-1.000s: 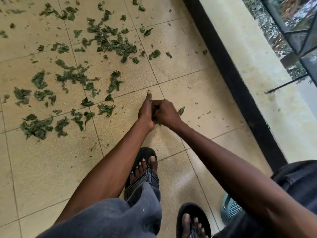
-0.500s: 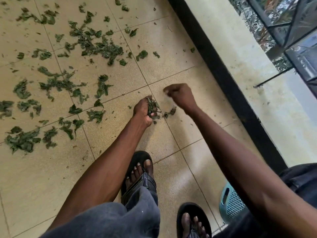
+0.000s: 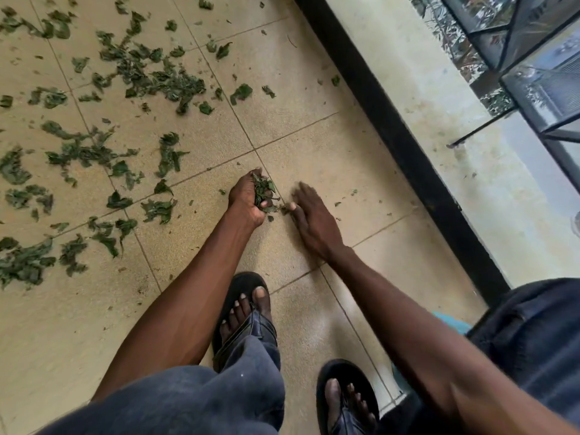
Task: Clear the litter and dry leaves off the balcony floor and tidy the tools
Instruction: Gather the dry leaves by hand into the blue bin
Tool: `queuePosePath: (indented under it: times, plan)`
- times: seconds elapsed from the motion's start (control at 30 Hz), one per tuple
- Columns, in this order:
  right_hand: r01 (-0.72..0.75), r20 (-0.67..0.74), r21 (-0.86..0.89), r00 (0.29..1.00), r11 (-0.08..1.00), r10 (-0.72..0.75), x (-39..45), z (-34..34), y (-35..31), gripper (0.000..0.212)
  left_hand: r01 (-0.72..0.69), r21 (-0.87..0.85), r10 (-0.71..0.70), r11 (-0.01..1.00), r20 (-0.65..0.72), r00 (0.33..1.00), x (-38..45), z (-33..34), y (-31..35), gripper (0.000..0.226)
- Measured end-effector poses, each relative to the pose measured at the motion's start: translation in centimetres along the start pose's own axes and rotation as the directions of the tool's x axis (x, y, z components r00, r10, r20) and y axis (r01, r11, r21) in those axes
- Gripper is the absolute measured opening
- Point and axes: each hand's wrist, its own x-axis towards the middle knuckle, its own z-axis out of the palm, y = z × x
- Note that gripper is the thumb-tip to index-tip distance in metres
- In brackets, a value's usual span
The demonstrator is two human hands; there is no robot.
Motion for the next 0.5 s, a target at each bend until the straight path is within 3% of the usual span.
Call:
queuePosePath:
  times: [0.03,0.1,0.17,0.2,0.37,0.5]
  plan:
    - [-0.083,-0.129,0.08,0.987,0.993,0.092,-0.6,0.3,-0.2,0.06,-0.003,0.003,0.003,1.0,0.005,1.0,-0.1,0.0,-0.1,0.018]
    - [-0.282,-0.335,0.228,0.876,0.932,0.347,-1.0,0.3,0.1,0.062,-0.002,-0.002,0.002,1.0,0.015,1.0,-0.2,-0.3,-0.2,0.017]
    - [-0.418,-0.384,0.278,0.777,0.865,0.499,-0.7,-0.2,1.3,0.067,0.0,-0.007,0.0,1.0,0.015,1.0,-0.5,-0.7,-0.2,0.018]
    - [-0.448,-0.376,0.266,0.767,0.854,0.519,-0.3,-0.5,1.9,0.069,-0.001,-0.005,0.001,1.0,0.014,1.0,-0.6,-0.9,-0.3,0.019]
    - [-0.455,-0.315,0.174,0.814,0.873,0.487,1.1,0.1,2.1,0.071,-0.018,-0.012,0.018,1.0,-0.013,1.0,-1.1,-2.0,0.0,0.018]
    - [-0.332,-0.224,0.151,0.906,0.931,0.359,0.6,4.2,-2.4,0.068,-0.037,-0.057,0.036,0.998,-0.016,0.999,-1.7,-2.9,0.7,0.022]
